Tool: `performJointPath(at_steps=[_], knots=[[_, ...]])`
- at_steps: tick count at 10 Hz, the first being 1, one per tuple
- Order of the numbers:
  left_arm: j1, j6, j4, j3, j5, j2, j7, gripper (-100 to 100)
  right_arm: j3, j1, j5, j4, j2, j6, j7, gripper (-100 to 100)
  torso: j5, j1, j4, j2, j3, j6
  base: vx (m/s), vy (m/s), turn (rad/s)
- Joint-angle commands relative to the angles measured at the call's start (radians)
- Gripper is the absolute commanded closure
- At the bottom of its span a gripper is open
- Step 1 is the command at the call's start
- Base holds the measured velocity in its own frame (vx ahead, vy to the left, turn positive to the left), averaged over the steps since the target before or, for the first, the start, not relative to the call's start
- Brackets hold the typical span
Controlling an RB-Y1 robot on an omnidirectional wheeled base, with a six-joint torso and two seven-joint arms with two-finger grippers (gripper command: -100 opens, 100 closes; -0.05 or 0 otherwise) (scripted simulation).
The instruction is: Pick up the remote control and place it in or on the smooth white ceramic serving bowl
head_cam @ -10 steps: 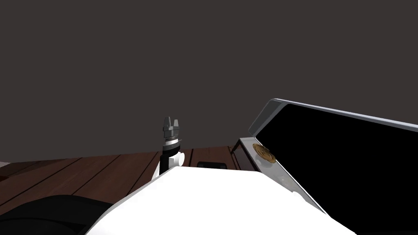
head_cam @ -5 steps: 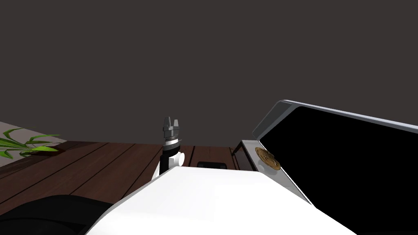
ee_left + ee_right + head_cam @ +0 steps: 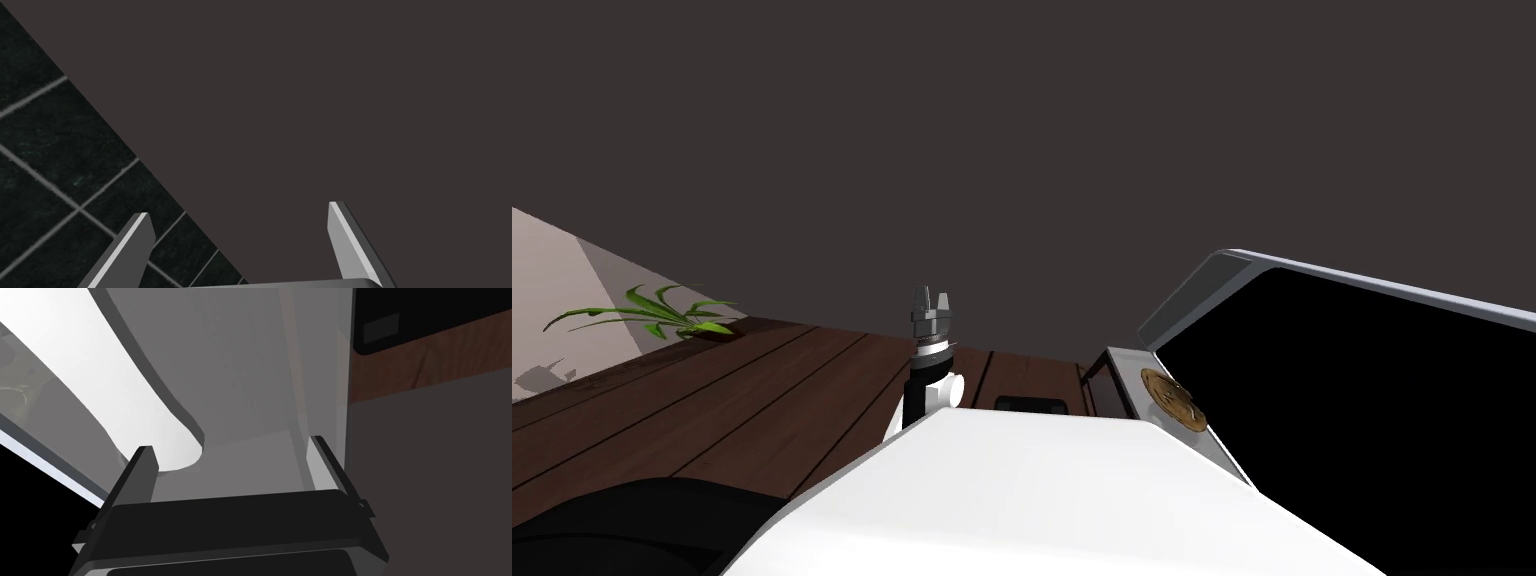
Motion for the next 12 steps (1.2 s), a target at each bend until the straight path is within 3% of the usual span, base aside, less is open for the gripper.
performJointPath(at_steps=[1, 2, 7, 8, 9, 10, 12], knots=[[0.000, 0.000, 0.000, 0.000, 0.000, 0.000, 0.000, 0, 0.050, -0.009, 0.036, 0.031, -0.007, -0.004, -0.020, -100, 0.000, 0.000, 0.000, 0.000, 0.000, 0.000, -0.081, -0.159, 0.256], [0.000, 0.000, 0.000, 0.000, 0.000, 0.000, 0.000, 0, 0.052, -0.009, 0.036, 0.031, -0.007, -0.004, -0.020, -100, 0.000, -0.001, 0.000, 0.000, 0.000, 0.000, -0.062, -0.092, 0.081], [0.000, 0.000, 0.000, 0.000, 0.000, 0.000, 0.000, 0, 0.141, -0.031, 0.102, 0.091, 0.022, -0.029, -0.036, -100, 0.001, 0.005, 0.000, -0.002, -0.001, 0.001, -0.064, -0.078, 0.138], [0.000, 0.000, 0.000, 0.000, 0.000, 0.000, 0.000, 0, 0.126, -0.020, 0.092, 0.077, 0.014, -0.022, -0.032, -100, 0.001, 0.005, 0.000, -0.003, -0.001, 0.000, -0.026, -0.038, 0.039], [0.000, 0.000, 0.000, 0.000, 0.000, 0.000, 0.000, 0, 0.128, -0.020, 0.093, 0.078, 0.015, -0.023, -0.032, 0, 0.001, 0.007, -0.001, -0.004, -0.002, 0.001, -0.005, -0.007, -0.006], [0.000, 0.000, 0.000, 0.000, 0.000, 0.000, 0.000, 0, 0.133, -0.030, 0.092, 0.100, 0.048, -0.008, -0.020, -100, 0.002, 0.009, -0.001, -0.005, -0.003, 0.001, -0.006, -0.030, 0.049], [0.000, 0.000, 0.000, 0.000, 0.000, 0.000, 0.000, 0, 0.140, -0.046, 0.089, 0.132, 0.099, 0.015, -0.001, -100, 0.001, 0.007, -0.001, -0.006, -0.003, 0.001, 0.005, -0.058, 0.070]])
